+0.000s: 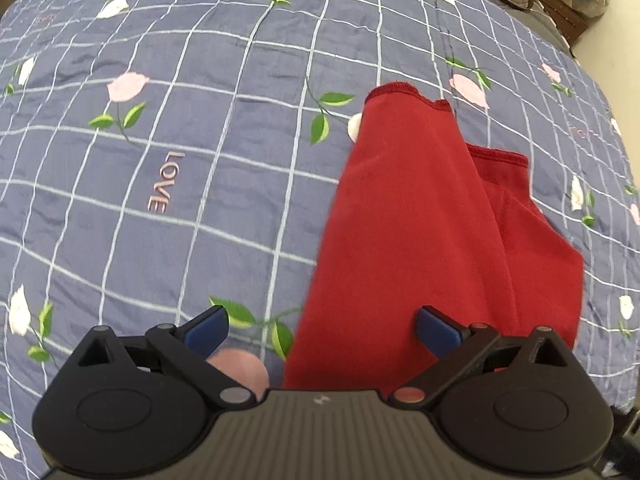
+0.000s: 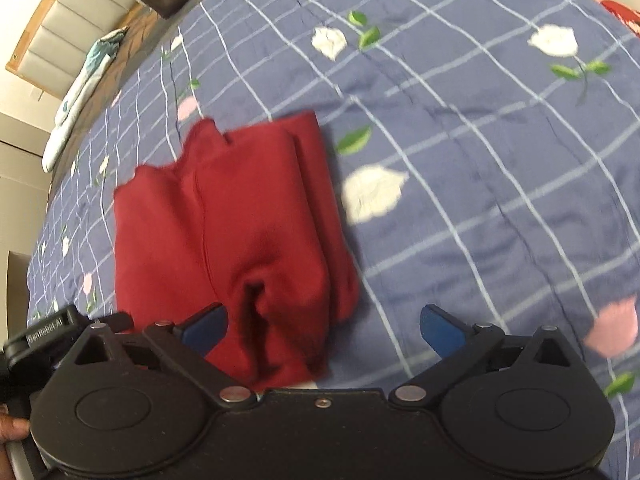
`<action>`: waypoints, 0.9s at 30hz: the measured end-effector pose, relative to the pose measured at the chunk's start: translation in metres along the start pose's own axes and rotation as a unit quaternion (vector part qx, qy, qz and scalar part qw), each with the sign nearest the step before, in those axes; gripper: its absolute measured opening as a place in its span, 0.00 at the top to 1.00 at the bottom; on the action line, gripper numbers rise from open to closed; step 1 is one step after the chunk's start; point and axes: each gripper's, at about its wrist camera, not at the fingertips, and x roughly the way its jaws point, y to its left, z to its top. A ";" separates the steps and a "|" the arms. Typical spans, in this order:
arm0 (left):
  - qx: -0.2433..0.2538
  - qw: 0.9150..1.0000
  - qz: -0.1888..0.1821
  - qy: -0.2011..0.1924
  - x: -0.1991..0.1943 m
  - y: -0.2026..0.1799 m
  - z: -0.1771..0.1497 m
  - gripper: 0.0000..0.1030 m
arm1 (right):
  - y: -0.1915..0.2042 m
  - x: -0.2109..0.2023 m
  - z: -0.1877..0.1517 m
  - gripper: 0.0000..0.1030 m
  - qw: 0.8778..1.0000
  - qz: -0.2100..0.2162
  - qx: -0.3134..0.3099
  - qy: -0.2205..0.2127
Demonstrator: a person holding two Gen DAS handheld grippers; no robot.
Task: Fold small clothes
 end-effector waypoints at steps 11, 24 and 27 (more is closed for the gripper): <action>0.021 1.000 0.013 0.010 0.019 -0.012 0.011 0.01 | 0.014 0.026 0.036 0.01 1.000 0.002 -0.020 -0.019; 0.031 0.999 0.005 0.025 0.036 -0.025 0.007 0.01 | 0.019 0.064 0.048 0.01 1.000 0.014 0.000 0.000; 0.033 0.999 0.004 0.030 0.041 -0.026 0.006 0.01 | 0.021 0.068 0.041 0.01 1.000 0.004 -0.031 0.004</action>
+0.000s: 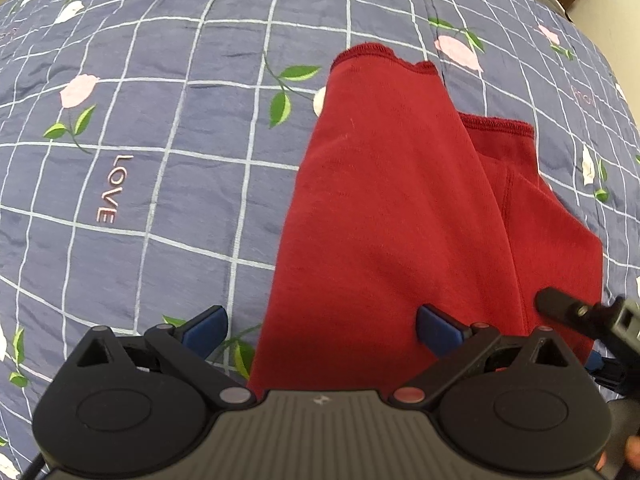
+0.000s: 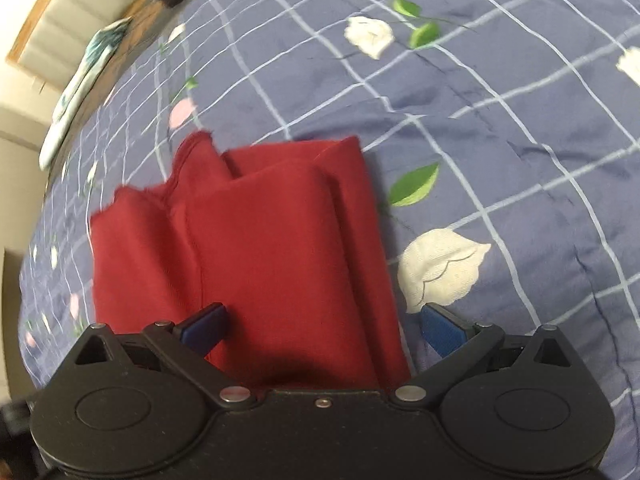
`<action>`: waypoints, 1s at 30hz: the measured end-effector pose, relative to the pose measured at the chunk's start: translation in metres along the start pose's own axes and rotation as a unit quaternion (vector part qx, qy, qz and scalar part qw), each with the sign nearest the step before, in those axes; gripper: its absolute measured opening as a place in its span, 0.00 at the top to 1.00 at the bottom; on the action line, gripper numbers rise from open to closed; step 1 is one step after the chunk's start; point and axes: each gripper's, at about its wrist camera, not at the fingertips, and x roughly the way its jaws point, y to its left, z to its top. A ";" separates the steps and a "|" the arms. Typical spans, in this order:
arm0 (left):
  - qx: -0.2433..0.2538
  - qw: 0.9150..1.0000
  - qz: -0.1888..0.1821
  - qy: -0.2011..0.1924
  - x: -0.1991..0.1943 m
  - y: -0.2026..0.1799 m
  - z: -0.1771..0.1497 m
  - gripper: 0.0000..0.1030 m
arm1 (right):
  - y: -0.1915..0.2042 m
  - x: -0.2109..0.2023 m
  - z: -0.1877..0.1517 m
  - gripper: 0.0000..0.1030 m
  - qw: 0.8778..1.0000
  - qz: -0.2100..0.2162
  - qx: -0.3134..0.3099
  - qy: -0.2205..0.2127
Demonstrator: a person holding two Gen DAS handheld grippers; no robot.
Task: Fold small clothes
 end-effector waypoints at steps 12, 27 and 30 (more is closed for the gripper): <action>-0.001 1.000 -0.005 0.010 0.008 0.002 -0.002 0.00 | 0.002 0.005 -0.011 0.00 0.999 -0.003 -0.043 -0.021; 0.001 1.000 -0.008 0.015 0.012 0.002 0.000 0.00 | -0.004 0.003 -0.017 0.00 0.998 0.015 -0.044 -0.040; 0.001 1.000 -0.009 0.015 0.013 0.002 0.000 0.00 | -0.004 0.003 -0.018 0.00 0.998 0.015 -0.045 -0.041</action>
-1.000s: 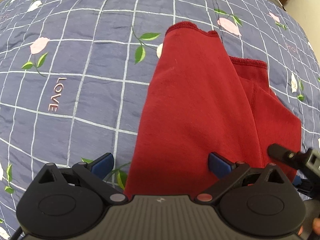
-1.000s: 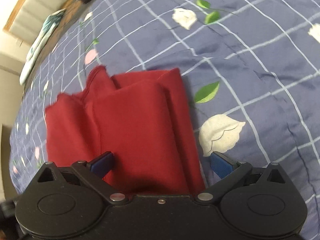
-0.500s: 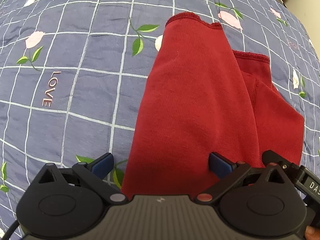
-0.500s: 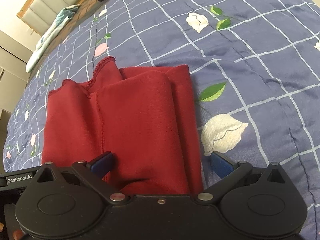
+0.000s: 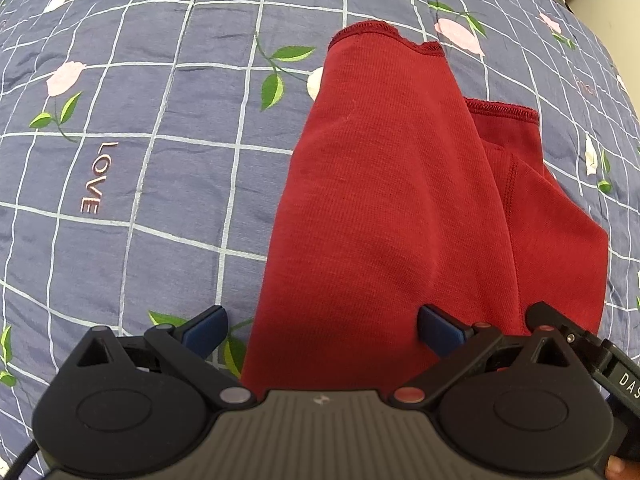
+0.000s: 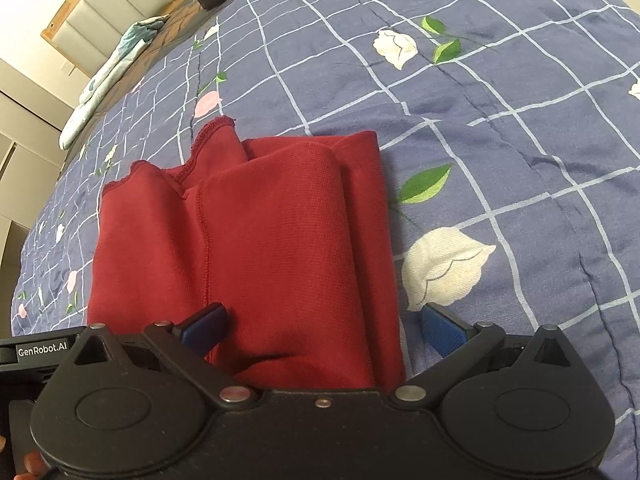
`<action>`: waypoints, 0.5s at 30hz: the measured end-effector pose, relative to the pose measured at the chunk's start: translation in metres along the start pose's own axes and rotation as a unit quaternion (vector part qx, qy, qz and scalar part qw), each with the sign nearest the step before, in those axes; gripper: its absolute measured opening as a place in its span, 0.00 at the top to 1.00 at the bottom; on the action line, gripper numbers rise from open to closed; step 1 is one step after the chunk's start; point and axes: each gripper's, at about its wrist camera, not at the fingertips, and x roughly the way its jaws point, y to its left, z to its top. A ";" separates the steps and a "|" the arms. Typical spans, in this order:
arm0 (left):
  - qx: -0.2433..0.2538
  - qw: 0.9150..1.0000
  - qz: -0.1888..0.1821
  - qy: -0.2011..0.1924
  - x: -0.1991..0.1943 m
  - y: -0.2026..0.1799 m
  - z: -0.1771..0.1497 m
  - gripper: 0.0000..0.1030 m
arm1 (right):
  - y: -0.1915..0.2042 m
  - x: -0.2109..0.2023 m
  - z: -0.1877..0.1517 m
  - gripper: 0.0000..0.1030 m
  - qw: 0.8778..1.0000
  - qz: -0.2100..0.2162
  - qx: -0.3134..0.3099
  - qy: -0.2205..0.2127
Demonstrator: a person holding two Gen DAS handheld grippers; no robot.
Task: Fold small clothes
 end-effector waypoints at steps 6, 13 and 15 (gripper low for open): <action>-0.001 1.000 -0.002 0.001 0.000 0.001 0.000 0.00 | 0.000 0.000 0.000 0.00 1.000 0.000 0.000 -0.001; -0.001 1.000 -0.004 0.002 0.001 0.002 0.000 0.00 | 0.001 0.000 -0.001 0.00 1.000 -0.001 -0.002 -0.001; -0.001 1.000 -0.005 0.002 0.001 0.002 0.000 0.00 | 0.000 0.000 -0.001 0.00 1.000 0.000 -0.003 -0.001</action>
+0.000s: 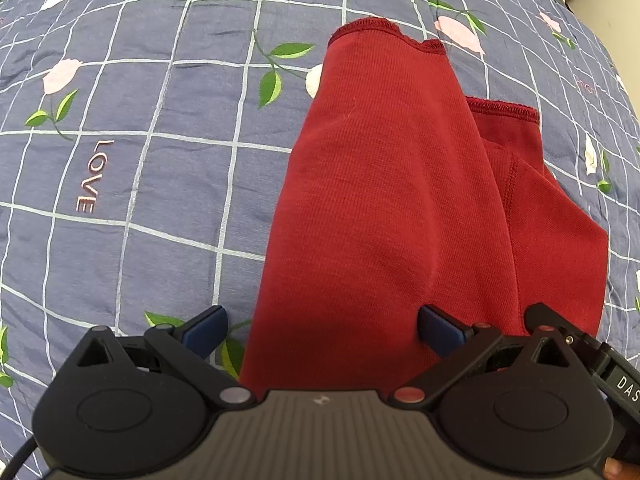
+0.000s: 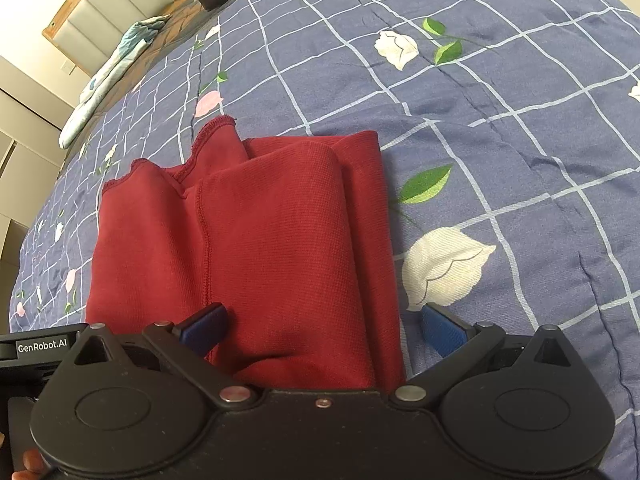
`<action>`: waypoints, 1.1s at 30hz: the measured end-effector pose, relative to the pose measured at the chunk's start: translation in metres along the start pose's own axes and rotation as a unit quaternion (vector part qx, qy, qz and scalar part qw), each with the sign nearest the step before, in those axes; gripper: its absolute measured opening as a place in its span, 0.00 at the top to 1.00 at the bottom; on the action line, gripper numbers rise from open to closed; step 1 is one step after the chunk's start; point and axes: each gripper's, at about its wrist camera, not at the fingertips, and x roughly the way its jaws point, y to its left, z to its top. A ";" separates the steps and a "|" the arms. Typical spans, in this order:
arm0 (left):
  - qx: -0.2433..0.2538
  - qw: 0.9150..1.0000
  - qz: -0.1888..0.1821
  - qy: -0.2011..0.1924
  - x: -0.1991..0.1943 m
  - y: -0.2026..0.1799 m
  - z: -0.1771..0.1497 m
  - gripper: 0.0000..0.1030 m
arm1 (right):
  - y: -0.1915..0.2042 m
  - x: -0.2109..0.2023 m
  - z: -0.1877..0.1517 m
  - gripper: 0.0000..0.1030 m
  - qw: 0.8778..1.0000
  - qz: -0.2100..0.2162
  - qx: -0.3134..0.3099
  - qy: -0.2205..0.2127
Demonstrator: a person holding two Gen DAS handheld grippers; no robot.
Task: Fold small clothes
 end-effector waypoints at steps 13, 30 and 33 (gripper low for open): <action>0.001 1.000 -0.003 0.003 0.003 0.001 0.001 0.00 | 0.000 0.000 0.000 0.00 1.000 0.001 -0.002 0.000; 0.006 1.000 0.007 0.024 0.004 -0.006 0.010 0.00 | 0.021 0.010 0.019 0.01 0.996 -0.057 -0.037 0.057; 0.011 1.000 0.012 0.026 0.002 -0.010 0.013 0.00 | 0.027 0.009 0.020 0.05 0.995 -0.070 -0.057 0.050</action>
